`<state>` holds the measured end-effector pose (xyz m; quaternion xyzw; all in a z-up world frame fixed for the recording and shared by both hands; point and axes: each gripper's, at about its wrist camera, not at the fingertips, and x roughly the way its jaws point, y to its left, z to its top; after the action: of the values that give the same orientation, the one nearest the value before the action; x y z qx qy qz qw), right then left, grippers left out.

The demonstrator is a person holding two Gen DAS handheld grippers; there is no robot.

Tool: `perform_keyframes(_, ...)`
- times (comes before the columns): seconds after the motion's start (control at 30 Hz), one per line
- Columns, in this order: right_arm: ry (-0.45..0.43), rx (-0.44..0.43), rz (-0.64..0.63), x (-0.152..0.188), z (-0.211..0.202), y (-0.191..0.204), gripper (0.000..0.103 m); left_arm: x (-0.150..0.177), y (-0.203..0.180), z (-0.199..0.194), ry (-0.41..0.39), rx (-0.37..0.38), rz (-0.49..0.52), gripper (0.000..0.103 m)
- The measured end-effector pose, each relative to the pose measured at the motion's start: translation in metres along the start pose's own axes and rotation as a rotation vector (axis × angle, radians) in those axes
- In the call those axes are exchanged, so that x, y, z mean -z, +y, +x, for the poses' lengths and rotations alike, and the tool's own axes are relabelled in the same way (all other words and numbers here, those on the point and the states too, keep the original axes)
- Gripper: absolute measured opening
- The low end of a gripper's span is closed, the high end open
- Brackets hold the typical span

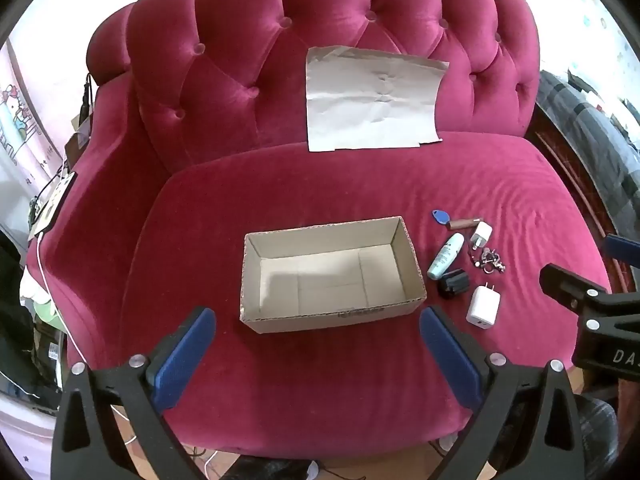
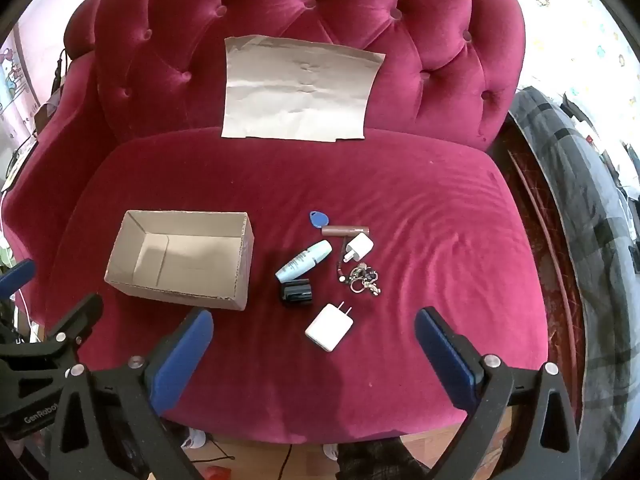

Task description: Organize rigid objects

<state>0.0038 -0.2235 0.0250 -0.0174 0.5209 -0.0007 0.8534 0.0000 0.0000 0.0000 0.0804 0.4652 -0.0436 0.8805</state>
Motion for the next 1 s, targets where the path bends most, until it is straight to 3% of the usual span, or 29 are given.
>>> perform_keyframes(1.0,0.001,0.011,0.006,-0.0012,-0.0031,-0.0004,0.103,-0.0044,-0.0007,-0.0032,0.005,0.013,-0.006,0.103)
